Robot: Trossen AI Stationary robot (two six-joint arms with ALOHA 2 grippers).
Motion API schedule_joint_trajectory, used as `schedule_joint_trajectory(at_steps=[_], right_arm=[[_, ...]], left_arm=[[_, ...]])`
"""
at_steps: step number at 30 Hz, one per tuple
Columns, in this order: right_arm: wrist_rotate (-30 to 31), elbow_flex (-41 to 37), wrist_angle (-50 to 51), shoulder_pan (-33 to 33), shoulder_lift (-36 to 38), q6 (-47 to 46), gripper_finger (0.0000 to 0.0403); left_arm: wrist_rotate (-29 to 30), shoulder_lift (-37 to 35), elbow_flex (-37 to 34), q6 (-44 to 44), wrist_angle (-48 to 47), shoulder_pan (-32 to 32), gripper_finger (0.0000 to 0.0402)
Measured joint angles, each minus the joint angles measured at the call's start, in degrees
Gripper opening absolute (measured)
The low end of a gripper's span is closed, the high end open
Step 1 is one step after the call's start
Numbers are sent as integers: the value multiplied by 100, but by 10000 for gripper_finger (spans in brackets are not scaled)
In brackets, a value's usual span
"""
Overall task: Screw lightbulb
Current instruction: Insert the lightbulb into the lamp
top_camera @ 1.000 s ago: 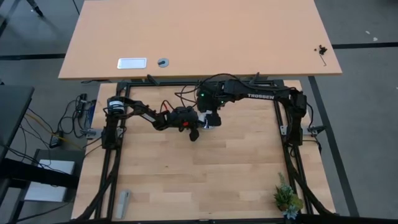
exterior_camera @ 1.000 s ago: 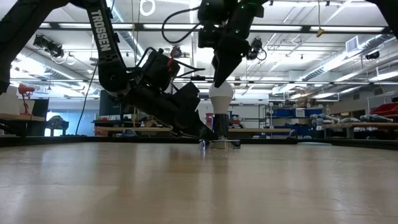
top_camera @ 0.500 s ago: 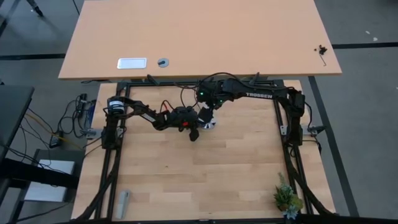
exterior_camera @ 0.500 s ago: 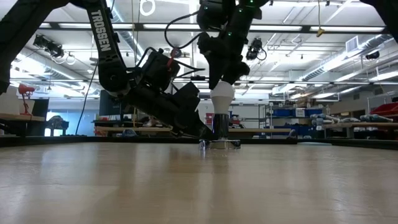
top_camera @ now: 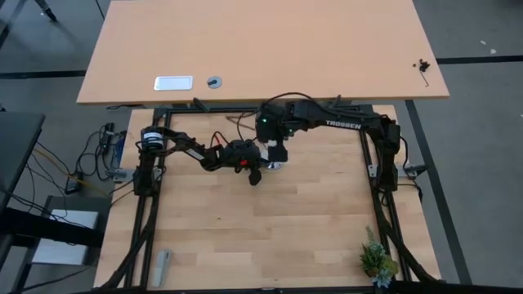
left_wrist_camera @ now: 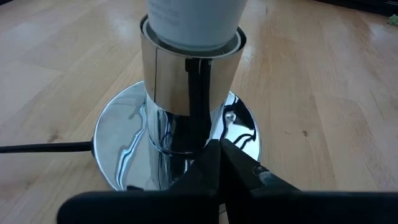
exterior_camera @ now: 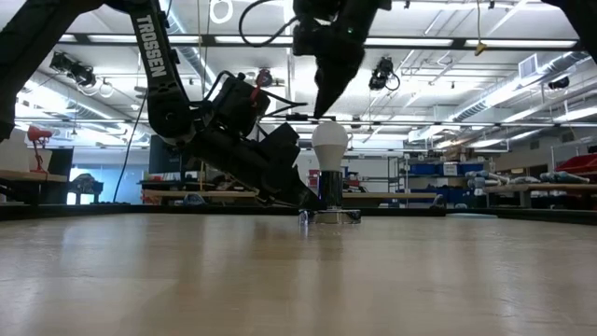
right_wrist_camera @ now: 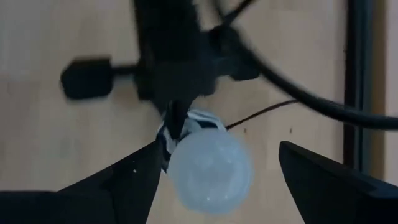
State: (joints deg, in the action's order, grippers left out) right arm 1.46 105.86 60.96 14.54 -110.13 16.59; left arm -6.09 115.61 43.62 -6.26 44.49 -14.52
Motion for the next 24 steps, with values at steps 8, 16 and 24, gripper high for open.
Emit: schedule_joint_trajectory(at_steps=[8,16,24], right_arm=[[-172,-174,86,-21,-46,767,320],[-132,-623,-217,-21,-44,910,320],[165,-858,-387,16,-35,241,306]], left_arm=[[0,-2,0,0,0,0,9],[0,-2,0,0,0,0,9],[0,-2,0,0,2,0,9]])
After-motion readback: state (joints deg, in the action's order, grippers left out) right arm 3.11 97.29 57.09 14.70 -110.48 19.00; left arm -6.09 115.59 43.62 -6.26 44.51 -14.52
